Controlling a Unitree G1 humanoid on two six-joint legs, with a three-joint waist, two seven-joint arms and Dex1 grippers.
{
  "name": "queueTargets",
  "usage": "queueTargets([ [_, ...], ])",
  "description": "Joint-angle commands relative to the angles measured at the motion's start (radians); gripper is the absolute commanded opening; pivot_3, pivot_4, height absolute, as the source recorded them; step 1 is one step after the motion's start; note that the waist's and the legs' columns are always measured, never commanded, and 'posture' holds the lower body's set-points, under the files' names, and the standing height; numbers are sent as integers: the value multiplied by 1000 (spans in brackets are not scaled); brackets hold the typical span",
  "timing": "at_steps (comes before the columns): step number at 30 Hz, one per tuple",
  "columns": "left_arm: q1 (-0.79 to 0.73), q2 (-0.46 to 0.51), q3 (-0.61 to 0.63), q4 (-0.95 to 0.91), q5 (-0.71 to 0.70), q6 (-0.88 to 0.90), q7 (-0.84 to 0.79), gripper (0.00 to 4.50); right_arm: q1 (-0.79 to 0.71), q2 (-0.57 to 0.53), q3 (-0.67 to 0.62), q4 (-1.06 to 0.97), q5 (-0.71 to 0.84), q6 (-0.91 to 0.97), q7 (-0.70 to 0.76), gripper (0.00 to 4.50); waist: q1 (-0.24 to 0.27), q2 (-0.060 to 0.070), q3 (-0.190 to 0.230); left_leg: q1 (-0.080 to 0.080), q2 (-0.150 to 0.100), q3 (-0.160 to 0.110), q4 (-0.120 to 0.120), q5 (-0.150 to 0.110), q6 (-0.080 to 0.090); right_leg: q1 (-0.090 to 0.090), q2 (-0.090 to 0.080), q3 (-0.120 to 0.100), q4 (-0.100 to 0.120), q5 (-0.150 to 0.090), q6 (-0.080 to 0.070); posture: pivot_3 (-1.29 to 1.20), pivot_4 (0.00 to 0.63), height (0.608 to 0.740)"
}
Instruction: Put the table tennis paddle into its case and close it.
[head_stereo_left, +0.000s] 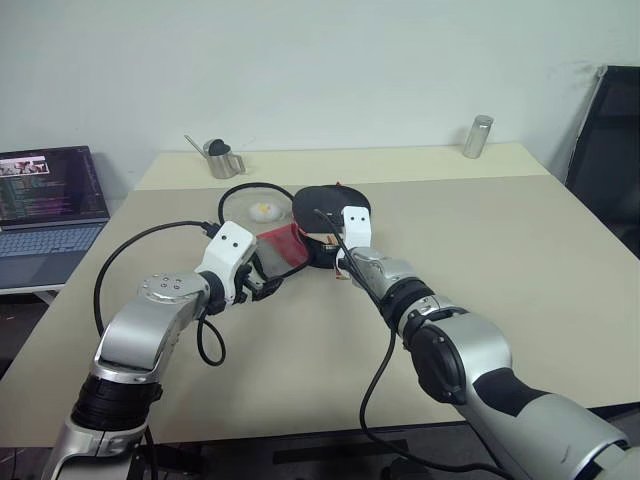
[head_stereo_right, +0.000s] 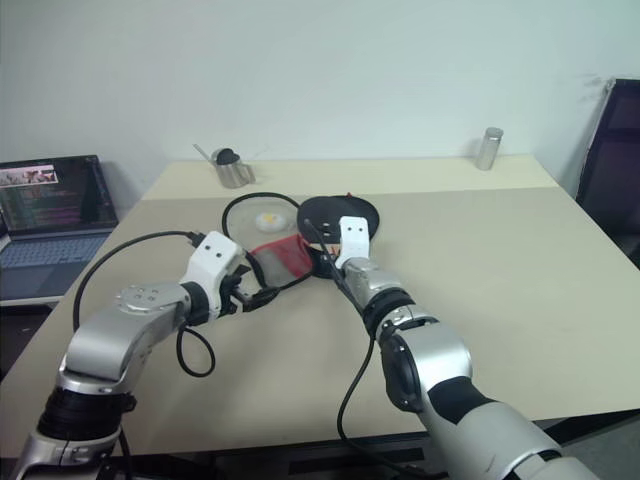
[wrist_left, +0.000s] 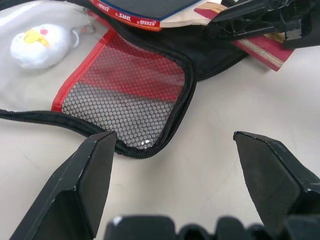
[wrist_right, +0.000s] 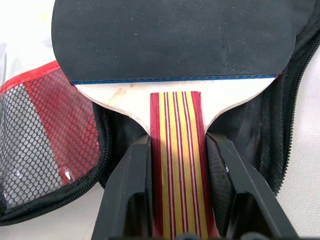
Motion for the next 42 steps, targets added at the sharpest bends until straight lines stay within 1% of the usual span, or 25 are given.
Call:
queueTargets([
  [1,-6,11,24,-44,1,-1,14,4106,-14,11,7,-25,-8,-17,30,1434,0,0,0,0,0,0,0,0,0,0,0,0,0,0,0,0,150,740],
  [2,-6,9,22,-44,1,-1,16,4106,-13,12,9,-25,-10,-15,36,1809,0,0,0,0,0,0,0,0,0,0,0,0,0,0,0,0,150,740],
  [3,-7,8,21,-44,1,0,18,4106,-12,12,9,-25,-12,-15,35,1973,0,0,0,0,0,0,0,0,0,0,0,0,0,0,0,0,150,740],
  [4,-7,8,20,-45,0,0,19,4106,-12,13,9,-25,-13,-16,35,2244,0,0,0,0,0,0,0,0,0,0,0,0,0,0,0,0,150,740],
  [10,-14,7,14,-36,-3,-4,22,4106,-13,12,7,-29,-22,-17,36,4328,0,0,0,0,0,0,0,0,0,0,0,0,0,0,0,0,150,740],
  [11,-16,6,12,-33,-3,-7,22,4106,-14,11,7,-30,-23,-17,38,4486,0,0,0,0,0,0,0,0,0,0,0,0,0,0,0,0,150,740],
  [16,-30,2,-1,-10,2,-20,20,4106,-37,-15,1,-52,-19,-11,52,4486,0,0,0,0,0,0,0,0,0,0,0,0,0,0,0,0,150,740],
  [21,-32,3,-5,2,2,-32,10,4106,-51,-76,-19,-100,4,29,69,4486,1,0,0,0,0,0,0,0,0,0,0,0,0,0,0,0,150,740],
  [26,-55,-2,-30,35,6,-57,-2,4106,-32,-129,-21,-111,14,35,44,4486,0,0,0,1,0,0,0,0,0,0,0,0,0,0,0,0,150,740],
  [33,-89,-1,-51,67,11,-78,-18,4106,18,-125,-19,-77,15,47,-8,4486,-2,0,0,1,0,1,0,0,0,0,0,1,0,0,0,0,150,740],
  [38,-86,8,-55,71,18,-84,-25,4106,39,-111,-4,-67,7,69,19,4486,-2,0,0,1,1,1,0,0,0,0,0,1,0,0,0,0,150,740],
  [42,-84,6,-54,61,21,-76,-26,4106,53,-98,6,-61,-3,80,13,4486,-2,0,0,1,0,1,0,0,0,0,0,1,0,0,0,0,150,740],
])
